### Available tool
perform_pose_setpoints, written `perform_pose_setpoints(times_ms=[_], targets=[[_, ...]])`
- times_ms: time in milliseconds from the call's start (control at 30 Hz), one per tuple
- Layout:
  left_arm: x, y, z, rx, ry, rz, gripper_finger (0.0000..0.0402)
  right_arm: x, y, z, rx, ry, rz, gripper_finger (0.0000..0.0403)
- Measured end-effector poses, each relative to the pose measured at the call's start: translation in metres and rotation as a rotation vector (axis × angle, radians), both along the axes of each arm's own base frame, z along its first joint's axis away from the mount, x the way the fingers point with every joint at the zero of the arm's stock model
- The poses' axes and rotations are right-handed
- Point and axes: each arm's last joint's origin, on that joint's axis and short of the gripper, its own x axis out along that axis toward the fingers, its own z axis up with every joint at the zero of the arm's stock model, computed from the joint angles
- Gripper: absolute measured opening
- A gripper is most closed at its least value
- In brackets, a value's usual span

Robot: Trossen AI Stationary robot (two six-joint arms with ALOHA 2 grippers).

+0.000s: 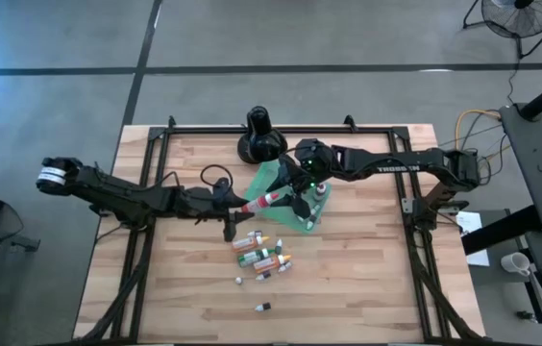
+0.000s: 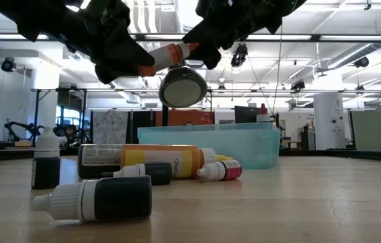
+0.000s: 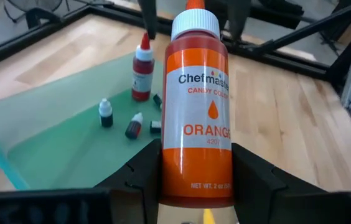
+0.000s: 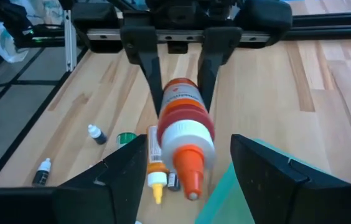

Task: Pick & Place food coloring
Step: Put the large orange food coloring bottle into the green bin

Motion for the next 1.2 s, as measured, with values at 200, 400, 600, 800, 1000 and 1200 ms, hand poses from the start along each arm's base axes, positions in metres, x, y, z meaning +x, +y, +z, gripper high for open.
perform_pose_setpoints(times_ms=[200,400,600,800,1000,1200], targets=[[0.0009,0.0021,-0.0002,0.004,-0.002,0.0,0.0128,-0.0001,-0.0005,-0.0002,-0.003,-0.001,0.0,0.0219],[0.0016,0.0027,0.0009,0.007,-0.016,0.0,0.0128,-0.0001,-0.001,-0.0008,-0.019,0.0,-0.013,0.0204],[0.0021,0.0031,0.0013,0.021,-0.021,-0.002,0.0128,-0.0001,-0.0011,-0.0009,-0.018,0.002,-0.017,0.0155],[0.0023,0.0031,0.0008,0.025,-0.017,-0.004,0.0128,-0.0003,-0.0011,-0.0012,-0.01,0.007,-0.022,0.0114],[0.0016,0.0032,-0.0011,-0.011,-0.012,0.01,0.0138,-0.0009,-0.0013,-0.0017,-0.008,0.028,-0.039,0.0109],[0.0006,0.0041,-0.0033,-0.046,-0.005,0.058,0.0168,-0.0022,-0.0016,-0.0039,0.002,0.06,-0.06,0.0112]])
